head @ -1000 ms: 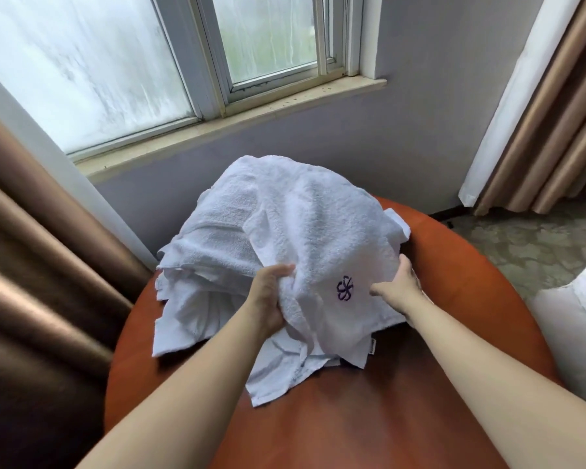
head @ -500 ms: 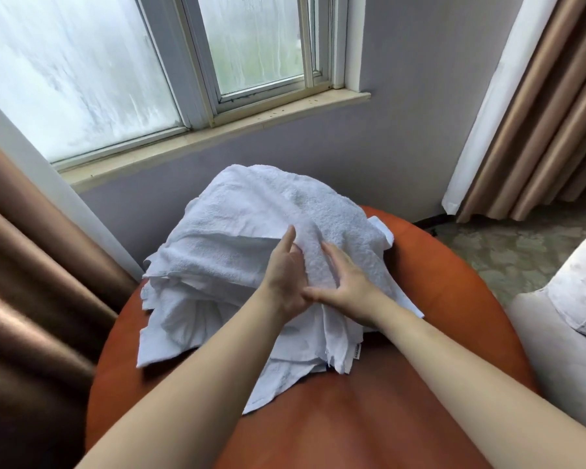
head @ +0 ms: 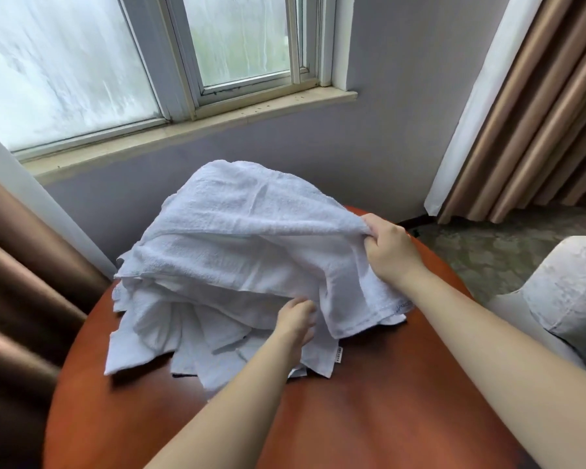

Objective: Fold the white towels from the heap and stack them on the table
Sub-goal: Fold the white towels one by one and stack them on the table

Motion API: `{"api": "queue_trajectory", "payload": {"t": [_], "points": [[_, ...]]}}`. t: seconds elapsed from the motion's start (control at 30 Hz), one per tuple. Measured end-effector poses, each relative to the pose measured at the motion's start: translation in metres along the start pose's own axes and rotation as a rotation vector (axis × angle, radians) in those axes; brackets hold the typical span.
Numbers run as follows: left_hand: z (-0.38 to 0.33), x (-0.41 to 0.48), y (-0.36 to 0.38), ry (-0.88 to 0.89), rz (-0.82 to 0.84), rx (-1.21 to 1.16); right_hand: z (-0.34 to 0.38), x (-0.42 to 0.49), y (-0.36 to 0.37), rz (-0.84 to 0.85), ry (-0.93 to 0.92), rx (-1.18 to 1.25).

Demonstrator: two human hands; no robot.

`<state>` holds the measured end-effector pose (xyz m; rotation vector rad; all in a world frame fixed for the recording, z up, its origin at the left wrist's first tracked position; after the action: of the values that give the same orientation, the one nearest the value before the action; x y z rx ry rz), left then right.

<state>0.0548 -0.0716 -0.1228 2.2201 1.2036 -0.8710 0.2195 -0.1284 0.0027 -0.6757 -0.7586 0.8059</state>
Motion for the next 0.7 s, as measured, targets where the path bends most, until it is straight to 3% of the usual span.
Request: {"api": "queue_trajectory", "payload": {"t": [0.17, 0.27, 0.4, 0.47, 0.53, 0.63, 0.7], "points": [[0.009, 0.009, 0.027, 0.013, 0.107, 0.022, -0.014, -0.005, -0.009, -0.029, 0.046, -0.046], [0.009, 0.004, 0.045, -0.031, 0.272, -0.186, -0.022, -0.006, -0.005, 0.112, 0.128, -0.087], [-0.001, -0.005, 0.057, -0.014, 0.357, -0.19, -0.033, -0.006, 0.002, 0.26, 0.197, -0.146], [-0.013, -0.008, 0.052, 0.093, 0.314, -0.252, -0.035, -0.006, 0.008, 0.311, 0.268, -0.039], [-0.028, -0.015, 0.045, 0.196, 0.296, -0.291, -0.028, -0.01, 0.014, 0.364, 0.353, 0.231], [-0.041, -0.03, 0.046, 0.299, 0.308, -0.185, -0.011, -0.017, 0.029, 0.447, 0.413, 0.61], [-0.044, -0.039, 0.041, 0.288, 0.361, -0.127, -0.002, -0.019, 0.028, 0.405, 0.414, 0.739]]}}
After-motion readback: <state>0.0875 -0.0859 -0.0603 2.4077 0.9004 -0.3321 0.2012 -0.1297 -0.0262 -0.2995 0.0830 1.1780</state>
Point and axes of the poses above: each hand's wrist, its own x-axis towards the middle knuckle, its own y-axis out of the palm, z = x × y, the point moved 4 cm from there along x, towards the middle knuckle, and after that the axes turned 7 degrees about -y, right-handed, at the moved point
